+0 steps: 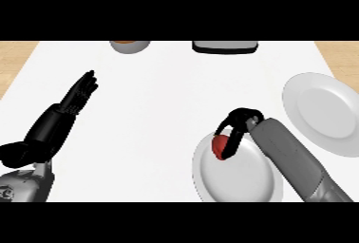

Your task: Pick the bell pepper from the plate and place it in the plate

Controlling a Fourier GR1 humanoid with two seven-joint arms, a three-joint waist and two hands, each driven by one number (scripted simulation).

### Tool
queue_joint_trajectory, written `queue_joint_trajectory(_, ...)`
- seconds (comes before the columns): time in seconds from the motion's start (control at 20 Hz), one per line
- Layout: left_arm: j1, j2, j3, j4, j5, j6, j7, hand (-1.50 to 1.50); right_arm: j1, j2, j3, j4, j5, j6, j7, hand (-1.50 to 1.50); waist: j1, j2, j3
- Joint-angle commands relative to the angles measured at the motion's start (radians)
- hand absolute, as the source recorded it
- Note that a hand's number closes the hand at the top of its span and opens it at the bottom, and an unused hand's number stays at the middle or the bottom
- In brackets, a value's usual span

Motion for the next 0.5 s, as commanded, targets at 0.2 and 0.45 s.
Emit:
queue_joint_trajectory(0.2, 0.043, -0.039, -0.025, -0.029, -0.037, 0.006, -0.02, 0.0, 0.02, 0.067, 0.006, 0.007, 0.097, -0.032, -0.046, 1.5, 0.015, 0.027, 0.022)
queue_joint_trajectory(0.45, 0.046, -0.009, 0.016, 0.016, -0.013, 0.006, 0.014, 0.0, 0.08, -0.146, 0.283, -0.441, 0.394, 0.014, -0.396, 1.5, -0.07, -0.048, 0.027)
